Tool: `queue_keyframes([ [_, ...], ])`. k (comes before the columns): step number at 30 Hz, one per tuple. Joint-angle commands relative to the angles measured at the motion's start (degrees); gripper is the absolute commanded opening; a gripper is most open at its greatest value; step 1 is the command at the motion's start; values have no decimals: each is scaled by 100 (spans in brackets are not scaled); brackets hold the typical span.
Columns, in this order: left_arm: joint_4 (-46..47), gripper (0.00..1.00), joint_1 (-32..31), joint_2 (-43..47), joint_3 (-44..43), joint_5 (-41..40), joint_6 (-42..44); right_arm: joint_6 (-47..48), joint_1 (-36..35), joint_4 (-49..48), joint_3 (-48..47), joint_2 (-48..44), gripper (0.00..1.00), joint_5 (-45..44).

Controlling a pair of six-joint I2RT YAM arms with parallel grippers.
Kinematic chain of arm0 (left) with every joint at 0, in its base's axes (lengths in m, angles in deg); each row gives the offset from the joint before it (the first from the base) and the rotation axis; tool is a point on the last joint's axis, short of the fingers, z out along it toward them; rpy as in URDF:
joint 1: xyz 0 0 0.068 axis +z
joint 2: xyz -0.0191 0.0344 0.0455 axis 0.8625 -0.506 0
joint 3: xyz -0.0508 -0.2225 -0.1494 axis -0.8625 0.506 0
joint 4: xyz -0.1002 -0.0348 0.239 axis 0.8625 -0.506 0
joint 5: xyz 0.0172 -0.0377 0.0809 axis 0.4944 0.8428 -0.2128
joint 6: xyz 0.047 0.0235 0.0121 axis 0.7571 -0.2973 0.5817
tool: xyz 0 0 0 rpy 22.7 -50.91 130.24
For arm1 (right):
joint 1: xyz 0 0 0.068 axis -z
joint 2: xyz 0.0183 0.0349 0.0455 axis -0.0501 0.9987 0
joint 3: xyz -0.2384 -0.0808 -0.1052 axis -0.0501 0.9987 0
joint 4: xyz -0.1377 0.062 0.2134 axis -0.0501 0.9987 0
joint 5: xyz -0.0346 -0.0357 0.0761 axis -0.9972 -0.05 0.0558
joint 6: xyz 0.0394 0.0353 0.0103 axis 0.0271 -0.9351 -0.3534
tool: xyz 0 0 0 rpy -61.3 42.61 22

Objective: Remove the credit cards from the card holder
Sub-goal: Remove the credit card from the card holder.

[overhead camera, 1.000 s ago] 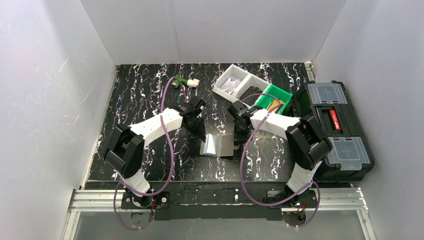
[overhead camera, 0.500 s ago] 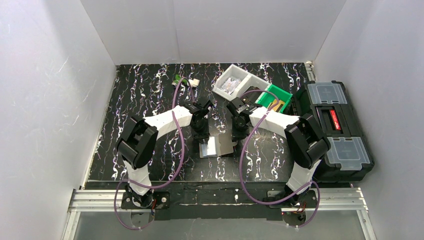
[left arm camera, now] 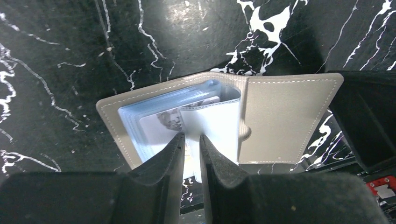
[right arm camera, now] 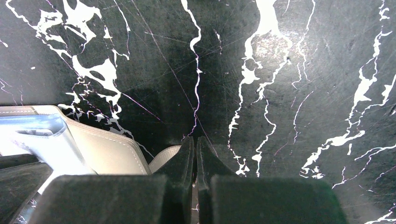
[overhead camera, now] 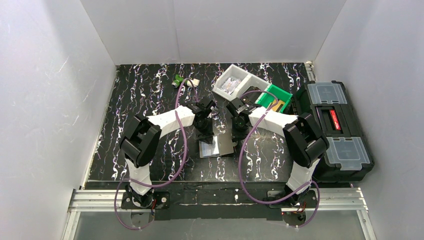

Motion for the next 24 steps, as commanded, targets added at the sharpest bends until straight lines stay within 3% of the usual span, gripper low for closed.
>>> queue_keyframes([
  [1,82,17,-42,-141,-169,309,-143,80,16,-58,-203,21,2,68],
  [6,176,16,-42,-235,-243,549,-251,127,18,48,-263,-230,12,99],
  [16,372,14,-48,-342,-285,889,-441,241,25,448,-501,-970,43,-70],
  [24,479,14,-122,-367,-360,1028,-504,327,25,597,-508,-1468,53,51],
])
